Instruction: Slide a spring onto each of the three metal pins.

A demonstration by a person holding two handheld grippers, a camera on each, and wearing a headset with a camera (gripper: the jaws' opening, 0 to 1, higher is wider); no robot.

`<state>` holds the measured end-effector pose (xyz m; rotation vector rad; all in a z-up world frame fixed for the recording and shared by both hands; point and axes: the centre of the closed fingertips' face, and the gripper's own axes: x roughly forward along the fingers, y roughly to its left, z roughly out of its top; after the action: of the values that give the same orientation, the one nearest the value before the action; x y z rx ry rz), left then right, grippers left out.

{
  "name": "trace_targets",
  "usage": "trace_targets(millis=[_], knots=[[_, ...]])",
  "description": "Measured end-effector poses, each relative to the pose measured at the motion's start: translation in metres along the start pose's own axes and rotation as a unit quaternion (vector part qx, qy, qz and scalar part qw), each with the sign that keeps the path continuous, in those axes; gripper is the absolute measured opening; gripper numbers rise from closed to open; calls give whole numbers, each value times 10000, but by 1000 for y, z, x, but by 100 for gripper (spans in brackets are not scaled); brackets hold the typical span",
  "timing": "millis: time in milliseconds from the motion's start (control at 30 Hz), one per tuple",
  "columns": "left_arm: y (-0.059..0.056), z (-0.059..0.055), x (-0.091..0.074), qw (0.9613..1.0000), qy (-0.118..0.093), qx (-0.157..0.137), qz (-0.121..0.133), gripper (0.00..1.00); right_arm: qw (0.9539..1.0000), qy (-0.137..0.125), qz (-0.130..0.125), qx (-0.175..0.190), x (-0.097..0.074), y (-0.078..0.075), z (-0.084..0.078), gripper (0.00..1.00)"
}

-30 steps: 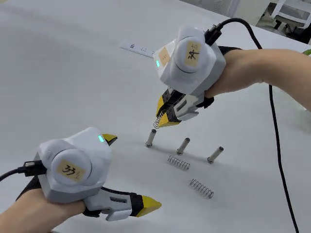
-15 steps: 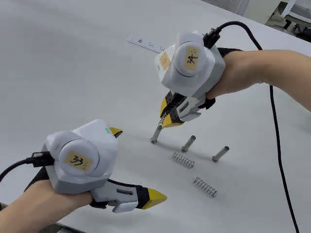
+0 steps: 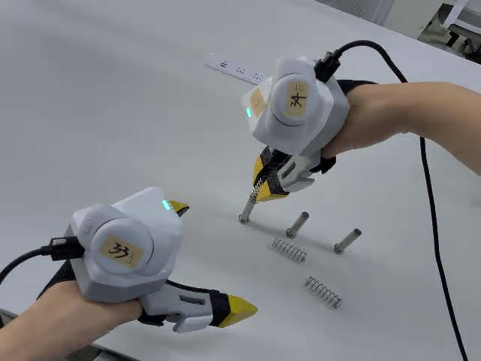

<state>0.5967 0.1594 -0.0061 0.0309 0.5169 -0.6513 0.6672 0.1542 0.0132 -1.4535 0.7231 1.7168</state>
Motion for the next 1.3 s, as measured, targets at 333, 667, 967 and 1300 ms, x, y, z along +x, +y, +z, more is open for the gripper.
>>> trace_targets(millis=[333,667,967,1300], knots=[[-2,-3,0,10000,17,-12,-15,98,9999,84,74,-7,16,1,-1,8],[2,-9,-6,9999,44,-74,53,98,9997,231,102,-29,34,6,3,8],[1,-12,-7,9999,50,-144,79,98,9995,283,124,-28,47,8,1,8],[1,-14,-8,9998,75,-172,74,98,9996,271,87,11,54,9,-1,8]])
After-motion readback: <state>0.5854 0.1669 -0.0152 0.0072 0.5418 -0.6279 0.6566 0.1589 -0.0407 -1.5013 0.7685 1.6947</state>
